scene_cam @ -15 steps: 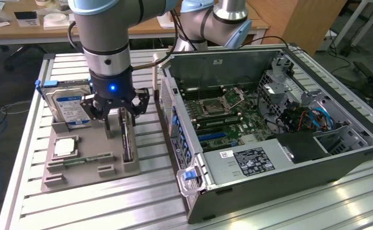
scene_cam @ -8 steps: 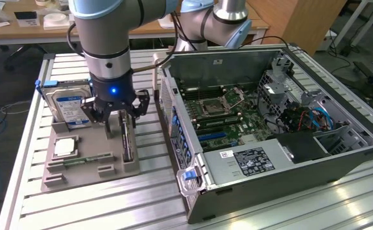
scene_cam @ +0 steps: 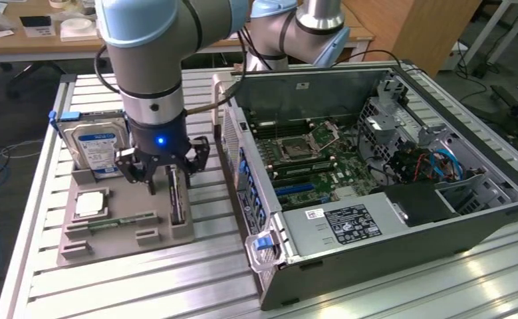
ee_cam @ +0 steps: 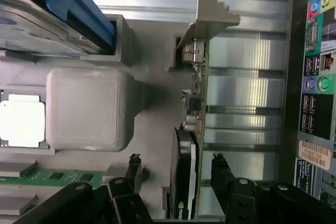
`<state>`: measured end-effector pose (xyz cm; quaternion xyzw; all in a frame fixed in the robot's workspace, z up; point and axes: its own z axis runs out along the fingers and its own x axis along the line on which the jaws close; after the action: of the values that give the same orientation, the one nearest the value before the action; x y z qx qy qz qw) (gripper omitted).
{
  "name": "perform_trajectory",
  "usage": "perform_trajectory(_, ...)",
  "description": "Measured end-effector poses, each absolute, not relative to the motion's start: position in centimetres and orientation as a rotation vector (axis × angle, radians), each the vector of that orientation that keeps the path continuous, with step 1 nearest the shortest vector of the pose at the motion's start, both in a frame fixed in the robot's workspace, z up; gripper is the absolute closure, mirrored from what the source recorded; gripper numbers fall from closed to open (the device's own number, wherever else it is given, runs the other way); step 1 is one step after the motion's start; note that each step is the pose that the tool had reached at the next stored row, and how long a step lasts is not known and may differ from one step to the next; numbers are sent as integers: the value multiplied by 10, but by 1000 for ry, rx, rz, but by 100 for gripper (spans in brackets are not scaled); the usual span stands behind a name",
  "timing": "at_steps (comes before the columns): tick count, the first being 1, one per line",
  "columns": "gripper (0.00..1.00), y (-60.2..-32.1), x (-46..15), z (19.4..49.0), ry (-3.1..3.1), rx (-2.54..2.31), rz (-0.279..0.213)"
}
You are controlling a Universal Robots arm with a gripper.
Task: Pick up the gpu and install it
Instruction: 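Pick up the gpu and move the gpu toward the slot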
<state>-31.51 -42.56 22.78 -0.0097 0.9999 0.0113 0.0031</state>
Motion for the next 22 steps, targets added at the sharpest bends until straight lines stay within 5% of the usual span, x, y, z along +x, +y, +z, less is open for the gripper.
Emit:
perform_trajectory(13, 35, -426, -309, 217, 3135, 9, 34)
perform_trajectory(22, 45, -423, -312, 215, 3134, 54, 31)
